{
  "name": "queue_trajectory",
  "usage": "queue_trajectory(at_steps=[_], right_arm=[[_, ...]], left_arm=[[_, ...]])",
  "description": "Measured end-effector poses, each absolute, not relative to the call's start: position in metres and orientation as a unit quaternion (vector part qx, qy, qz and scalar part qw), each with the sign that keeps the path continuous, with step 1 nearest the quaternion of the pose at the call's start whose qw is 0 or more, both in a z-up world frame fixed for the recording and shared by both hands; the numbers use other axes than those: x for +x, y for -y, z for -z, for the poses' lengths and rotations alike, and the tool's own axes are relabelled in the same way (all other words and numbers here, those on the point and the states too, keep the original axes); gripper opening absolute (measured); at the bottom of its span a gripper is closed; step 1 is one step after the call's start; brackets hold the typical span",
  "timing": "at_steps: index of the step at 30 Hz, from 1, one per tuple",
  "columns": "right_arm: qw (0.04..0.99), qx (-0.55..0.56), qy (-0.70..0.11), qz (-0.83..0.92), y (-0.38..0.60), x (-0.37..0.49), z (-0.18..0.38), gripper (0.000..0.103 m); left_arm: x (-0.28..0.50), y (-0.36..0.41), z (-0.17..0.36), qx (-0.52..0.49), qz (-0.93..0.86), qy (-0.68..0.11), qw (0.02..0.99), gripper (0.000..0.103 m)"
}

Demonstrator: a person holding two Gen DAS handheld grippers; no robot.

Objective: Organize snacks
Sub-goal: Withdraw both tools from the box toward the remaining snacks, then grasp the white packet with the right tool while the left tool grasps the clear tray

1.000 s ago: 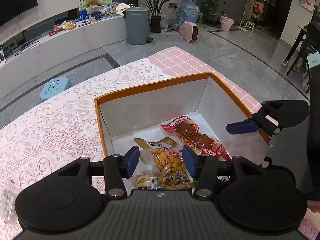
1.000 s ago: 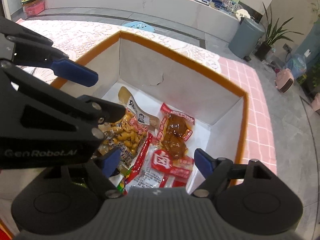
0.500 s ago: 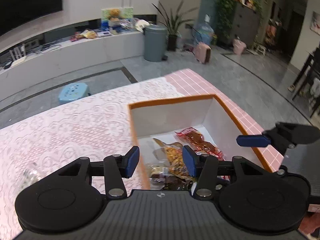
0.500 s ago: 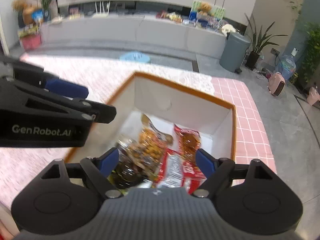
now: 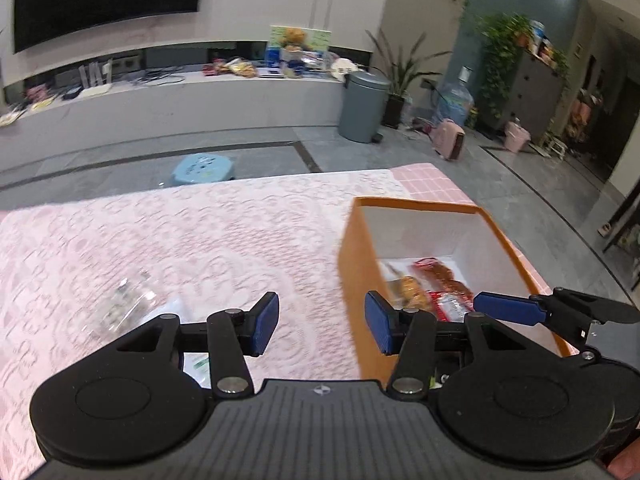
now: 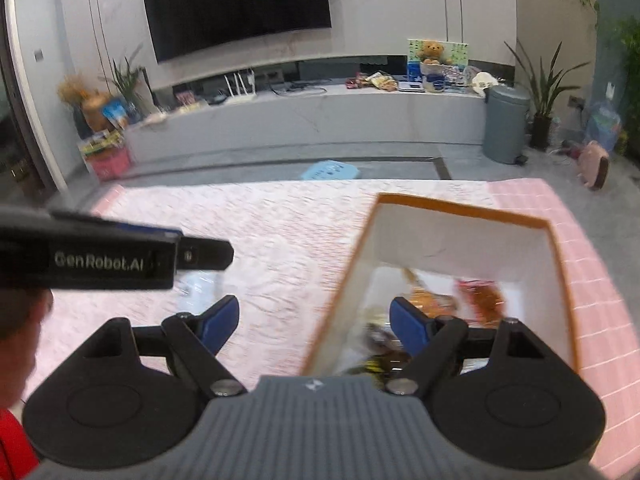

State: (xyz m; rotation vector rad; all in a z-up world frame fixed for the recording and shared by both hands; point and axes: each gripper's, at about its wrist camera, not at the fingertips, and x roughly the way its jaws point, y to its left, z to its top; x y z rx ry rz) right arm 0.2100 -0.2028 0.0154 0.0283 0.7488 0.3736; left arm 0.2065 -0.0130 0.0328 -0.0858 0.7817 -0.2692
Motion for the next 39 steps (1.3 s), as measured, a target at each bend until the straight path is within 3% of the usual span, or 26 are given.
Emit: queue_trajectory(at_steps=[15,27,34,39], right_arm=[[0.914,-0.007,-0.327,-0.240,0.104,0.184,0.025,0.076],[0.886,-0.062,-0.382,-0.257,0.049,0.225,0.082,0.072],[0.874,-0.080,-0.391,-0.276,0.013,0.254,0.106,0.073],[0.872,-0.094,-0.390,-0.281,-0.006,0.266,0.121,0.075]], left_arm=[[0.181,-0.092,0.010,-0.080,0.066,-0.378,0.920,0.059],[0.208,-0.143,0.062,-0.091,0.030,-0.414,0.905,0.060],[0.243,-0.147,0.073,-0.020,0.046,-0.406,0.913,0.075],[0.264,-0.156,0.086,-0.002,0.070,-0.398,0.915,0.076]])
